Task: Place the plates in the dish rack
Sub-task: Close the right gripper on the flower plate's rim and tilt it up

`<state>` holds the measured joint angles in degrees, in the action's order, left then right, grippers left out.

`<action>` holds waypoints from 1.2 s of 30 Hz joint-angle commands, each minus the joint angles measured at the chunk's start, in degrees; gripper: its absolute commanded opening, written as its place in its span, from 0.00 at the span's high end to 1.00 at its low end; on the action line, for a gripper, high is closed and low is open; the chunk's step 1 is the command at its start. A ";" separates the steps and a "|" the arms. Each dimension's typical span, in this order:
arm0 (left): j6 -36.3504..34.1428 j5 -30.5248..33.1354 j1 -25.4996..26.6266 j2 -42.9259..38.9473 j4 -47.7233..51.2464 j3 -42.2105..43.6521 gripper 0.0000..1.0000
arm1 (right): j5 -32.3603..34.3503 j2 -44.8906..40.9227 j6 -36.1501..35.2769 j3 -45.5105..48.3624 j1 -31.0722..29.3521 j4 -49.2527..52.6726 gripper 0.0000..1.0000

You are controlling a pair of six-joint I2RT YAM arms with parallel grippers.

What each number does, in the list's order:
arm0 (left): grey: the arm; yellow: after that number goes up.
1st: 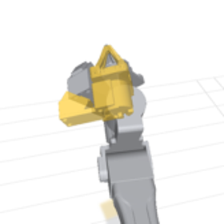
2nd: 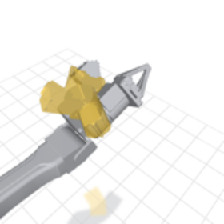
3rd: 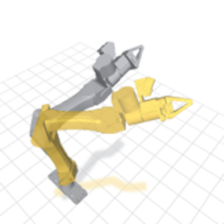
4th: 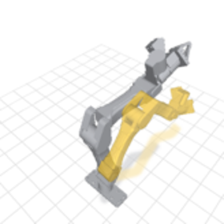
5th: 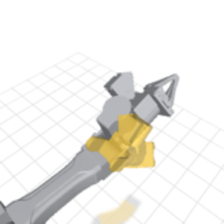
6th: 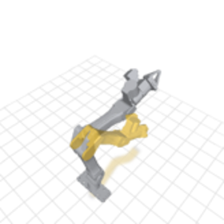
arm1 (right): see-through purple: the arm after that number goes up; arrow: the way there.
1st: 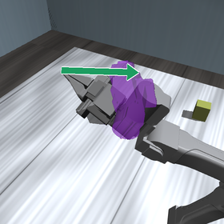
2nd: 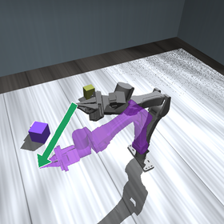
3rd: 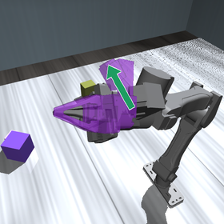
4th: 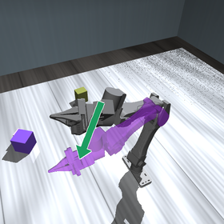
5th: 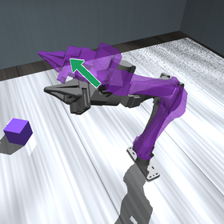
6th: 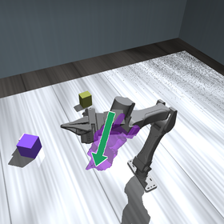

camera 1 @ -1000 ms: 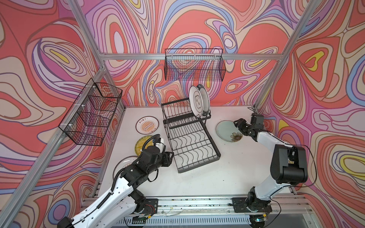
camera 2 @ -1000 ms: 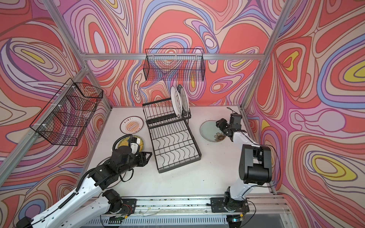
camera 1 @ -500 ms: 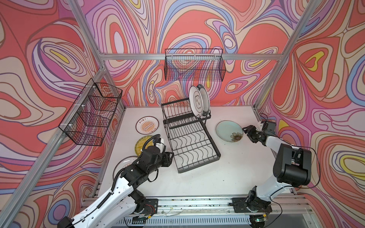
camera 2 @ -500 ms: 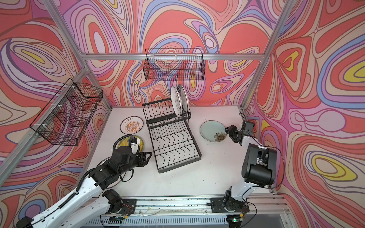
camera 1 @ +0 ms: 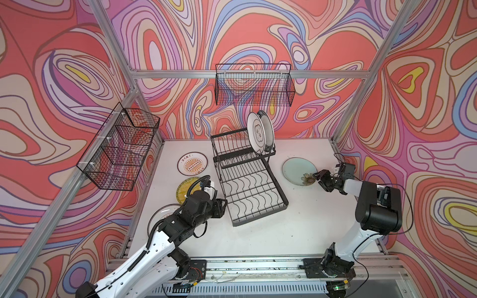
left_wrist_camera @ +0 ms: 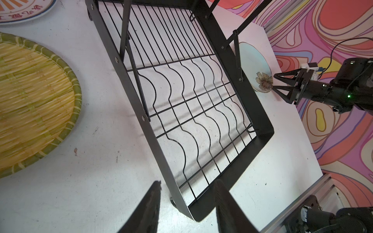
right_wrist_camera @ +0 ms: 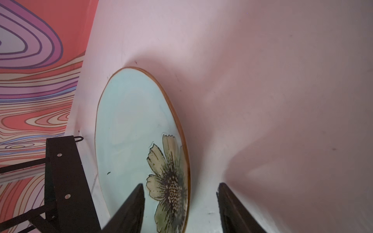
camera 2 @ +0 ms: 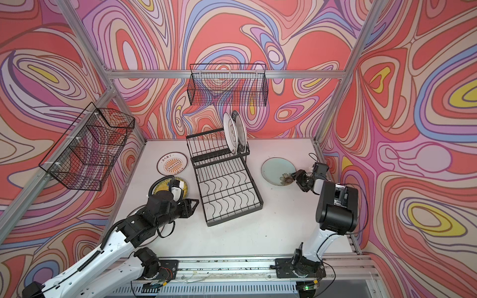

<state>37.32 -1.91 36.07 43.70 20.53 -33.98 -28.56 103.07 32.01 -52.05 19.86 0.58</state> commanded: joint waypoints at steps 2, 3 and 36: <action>0.63 0.26 0.21 0.31 0.78 -1.45 0.53 | -2.25 2.14 0.05 0.90 0.27 -2.73 0.42; 0.56 0.26 0.22 0.37 0.68 -1.44 0.53 | -2.66 2.57 0.04 0.90 0.27 -3.19 0.43; 1.58 0.78 0.22 -2.00 1.44 -0.04 0.54 | -7.86 13.52 2.67 -1.46 0.27 -6.20 0.74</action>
<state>38.17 -1.87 36.07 42.13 20.86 -33.98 -38.61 113.27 34.68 -54.78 20.29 -12.25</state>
